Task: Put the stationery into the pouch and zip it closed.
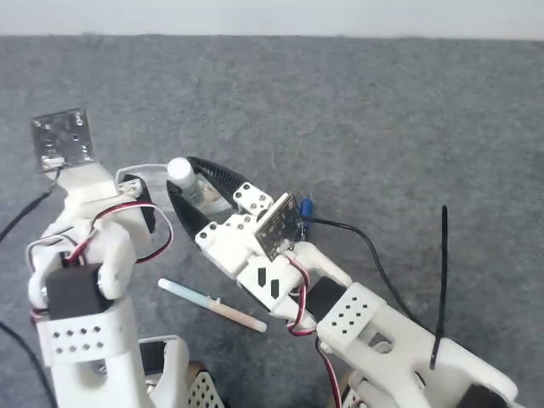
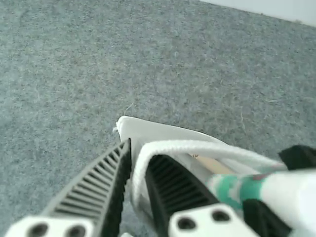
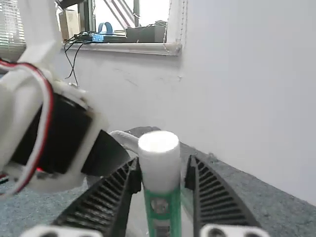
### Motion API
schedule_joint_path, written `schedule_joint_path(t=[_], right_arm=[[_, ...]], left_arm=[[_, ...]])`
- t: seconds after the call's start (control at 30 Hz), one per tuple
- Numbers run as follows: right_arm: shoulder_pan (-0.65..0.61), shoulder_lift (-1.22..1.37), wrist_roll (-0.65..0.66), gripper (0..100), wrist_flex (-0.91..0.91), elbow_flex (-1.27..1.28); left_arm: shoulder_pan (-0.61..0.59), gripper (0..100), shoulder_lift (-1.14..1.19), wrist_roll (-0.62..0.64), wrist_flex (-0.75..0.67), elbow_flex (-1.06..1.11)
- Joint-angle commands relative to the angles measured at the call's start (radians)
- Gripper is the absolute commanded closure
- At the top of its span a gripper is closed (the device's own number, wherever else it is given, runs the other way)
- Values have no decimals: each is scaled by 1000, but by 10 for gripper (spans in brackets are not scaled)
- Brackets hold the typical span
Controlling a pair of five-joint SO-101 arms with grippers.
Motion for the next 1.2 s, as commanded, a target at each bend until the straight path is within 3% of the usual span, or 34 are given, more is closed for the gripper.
schedule_joint_path(t=[0.0,0.37,0.77,0.93,1.17], right_arm=[[1,21,14,827,-5,34],[1,-180,15,861,42,101],[24,-390,9,861,515,-32],[136,-415,2,861,722,-150],[254,-424,-126,864,1049,-256]], left_arm=[[3,989,17,-11,-3,7],[3,989,17,-12,-3,8],[2,988,14,-12,-3,5],[-14,988,12,-12,-3,7],[-15,988,12,-12,-3,8]])
